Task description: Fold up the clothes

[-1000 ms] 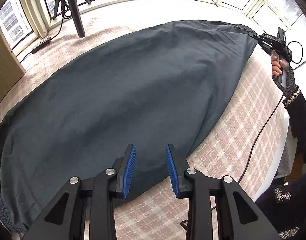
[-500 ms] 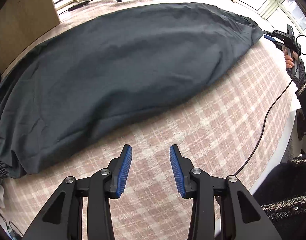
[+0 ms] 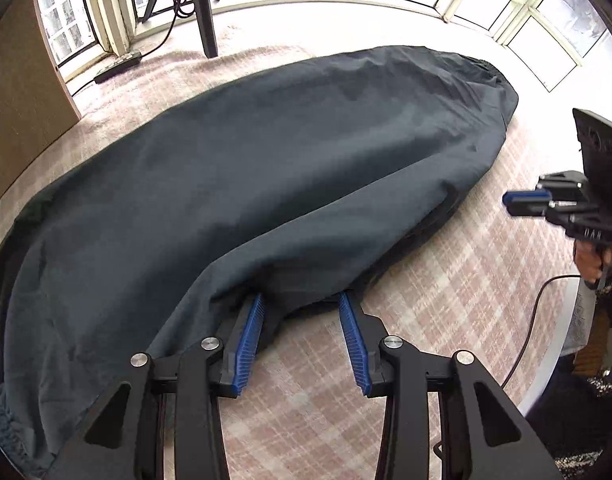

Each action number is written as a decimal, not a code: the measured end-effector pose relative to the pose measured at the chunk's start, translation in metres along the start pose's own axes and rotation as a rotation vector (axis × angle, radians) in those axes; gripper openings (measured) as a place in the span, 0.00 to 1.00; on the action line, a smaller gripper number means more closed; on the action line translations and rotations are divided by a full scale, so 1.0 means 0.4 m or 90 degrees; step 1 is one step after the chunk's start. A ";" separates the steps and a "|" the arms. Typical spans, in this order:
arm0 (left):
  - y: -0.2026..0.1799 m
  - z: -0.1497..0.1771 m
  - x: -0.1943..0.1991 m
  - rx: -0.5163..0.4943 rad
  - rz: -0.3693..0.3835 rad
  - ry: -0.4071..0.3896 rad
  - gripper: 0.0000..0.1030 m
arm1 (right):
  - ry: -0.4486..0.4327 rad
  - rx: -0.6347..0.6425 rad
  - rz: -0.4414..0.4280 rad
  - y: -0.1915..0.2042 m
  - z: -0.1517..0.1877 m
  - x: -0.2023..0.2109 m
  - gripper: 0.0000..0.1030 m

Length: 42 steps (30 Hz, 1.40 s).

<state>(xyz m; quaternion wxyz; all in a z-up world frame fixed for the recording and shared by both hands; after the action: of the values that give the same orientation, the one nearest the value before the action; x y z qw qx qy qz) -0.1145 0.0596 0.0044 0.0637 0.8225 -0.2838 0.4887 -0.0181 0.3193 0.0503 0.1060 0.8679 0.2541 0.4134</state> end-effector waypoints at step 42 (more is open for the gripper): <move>0.342 0.120 0.087 0.061 -0.118 0.052 0.46 | 0.163 0.348 -0.211 0.376 -0.095 -0.356 0.07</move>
<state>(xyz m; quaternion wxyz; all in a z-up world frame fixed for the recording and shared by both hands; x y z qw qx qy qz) -0.1375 -0.0864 -0.0145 0.0806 0.8268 -0.1799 0.5269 -0.0696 0.1154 0.0391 -0.0973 0.7522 0.5041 0.4131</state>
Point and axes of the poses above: each gripper's, at about its wrist camera, not at the fingertips, and x roughly against the way its jaws point, y to its left, z to its underside, the point moved 1 cm from there along -x, roughly the way its jaws point, and after that the axes turned 14 degrees about -y, right-handed, at the moved point
